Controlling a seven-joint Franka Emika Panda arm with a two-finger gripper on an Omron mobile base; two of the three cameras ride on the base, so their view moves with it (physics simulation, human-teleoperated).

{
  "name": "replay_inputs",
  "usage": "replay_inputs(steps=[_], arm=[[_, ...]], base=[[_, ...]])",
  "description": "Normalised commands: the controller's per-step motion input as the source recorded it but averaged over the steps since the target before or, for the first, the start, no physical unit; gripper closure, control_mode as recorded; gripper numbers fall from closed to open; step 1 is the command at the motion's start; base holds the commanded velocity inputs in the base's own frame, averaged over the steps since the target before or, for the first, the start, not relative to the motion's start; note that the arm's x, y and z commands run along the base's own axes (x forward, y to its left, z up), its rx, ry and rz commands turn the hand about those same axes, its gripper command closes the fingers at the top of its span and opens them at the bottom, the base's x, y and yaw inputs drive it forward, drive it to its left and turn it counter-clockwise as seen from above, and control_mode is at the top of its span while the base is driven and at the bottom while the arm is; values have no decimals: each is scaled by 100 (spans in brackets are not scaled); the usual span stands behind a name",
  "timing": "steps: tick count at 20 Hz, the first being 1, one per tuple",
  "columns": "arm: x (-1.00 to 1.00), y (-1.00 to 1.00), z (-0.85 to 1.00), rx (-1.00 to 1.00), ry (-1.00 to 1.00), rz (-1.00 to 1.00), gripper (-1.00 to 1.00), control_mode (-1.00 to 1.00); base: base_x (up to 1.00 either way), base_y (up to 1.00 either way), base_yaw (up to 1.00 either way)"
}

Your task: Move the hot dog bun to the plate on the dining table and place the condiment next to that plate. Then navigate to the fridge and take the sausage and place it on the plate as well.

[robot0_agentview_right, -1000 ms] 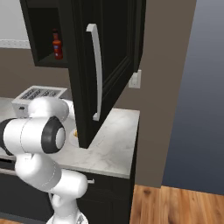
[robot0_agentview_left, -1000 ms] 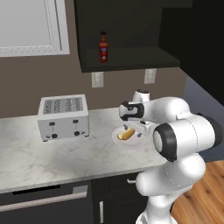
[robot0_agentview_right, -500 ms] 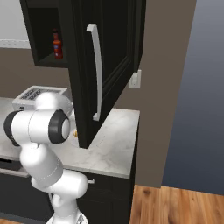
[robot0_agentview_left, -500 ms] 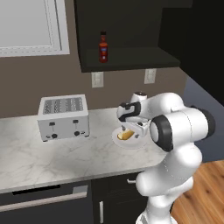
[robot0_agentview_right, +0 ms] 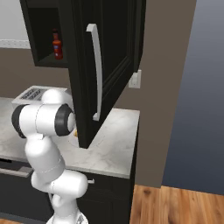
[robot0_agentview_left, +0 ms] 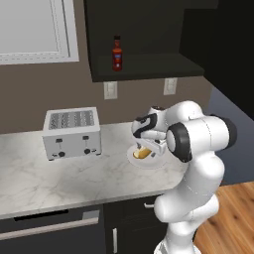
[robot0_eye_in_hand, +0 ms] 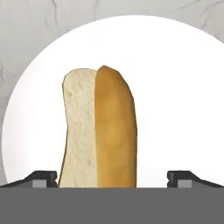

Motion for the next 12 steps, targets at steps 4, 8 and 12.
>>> replay_inputs(steps=[4,8,12], arm=[[19,5,-26,0,0,0,-100,-100],[16,10,-34,0,0,0,100,-100],[5,11,-34,0,1,0,100,-100]], base=[[0,0,0],[0,0,0],[0,0,0]])
